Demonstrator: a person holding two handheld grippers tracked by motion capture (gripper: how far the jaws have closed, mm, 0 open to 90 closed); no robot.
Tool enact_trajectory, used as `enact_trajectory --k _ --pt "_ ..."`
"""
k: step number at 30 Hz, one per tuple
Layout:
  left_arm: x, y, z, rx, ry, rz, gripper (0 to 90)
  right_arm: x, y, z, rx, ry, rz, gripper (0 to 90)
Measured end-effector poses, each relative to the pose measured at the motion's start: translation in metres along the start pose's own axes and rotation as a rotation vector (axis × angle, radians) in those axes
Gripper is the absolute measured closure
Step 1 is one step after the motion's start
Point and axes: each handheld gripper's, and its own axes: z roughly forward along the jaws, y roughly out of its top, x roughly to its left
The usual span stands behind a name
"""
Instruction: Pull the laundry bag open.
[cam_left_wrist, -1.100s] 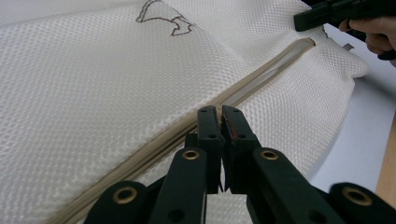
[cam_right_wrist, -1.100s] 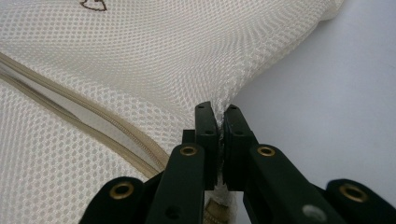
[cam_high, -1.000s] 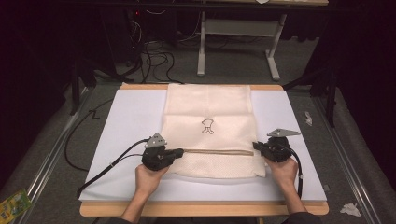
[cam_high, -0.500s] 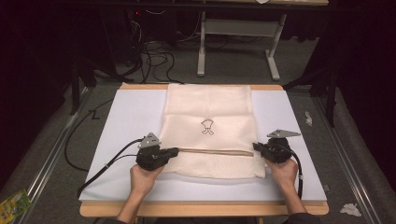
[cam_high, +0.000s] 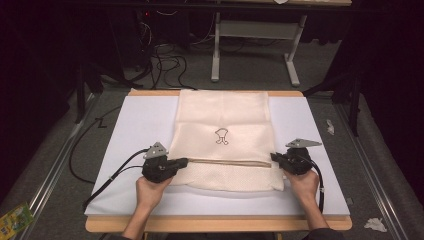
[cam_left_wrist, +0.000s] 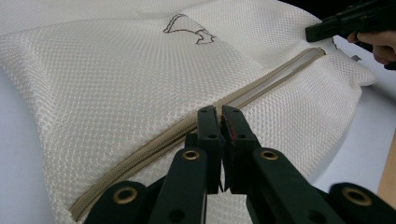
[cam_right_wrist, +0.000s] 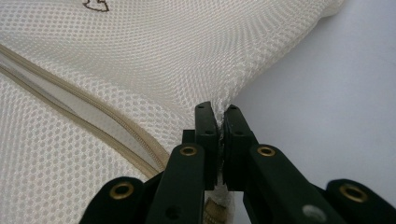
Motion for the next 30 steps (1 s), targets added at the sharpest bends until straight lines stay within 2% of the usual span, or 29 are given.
enact_trajectory --k 18,30 --pt "0.015 -0.004 -0.02 -0.042 0.031 -0.04 87.4 -0.004 -0.001 -0.002 -0.006 -0.017 0.002 88.1" --pt "0.021 -0.006 -0.028 -0.056 0.061 -0.043 87.5 -0.004 -0.001 -0.003 -0.007 -0.018 -0.001 88.1"
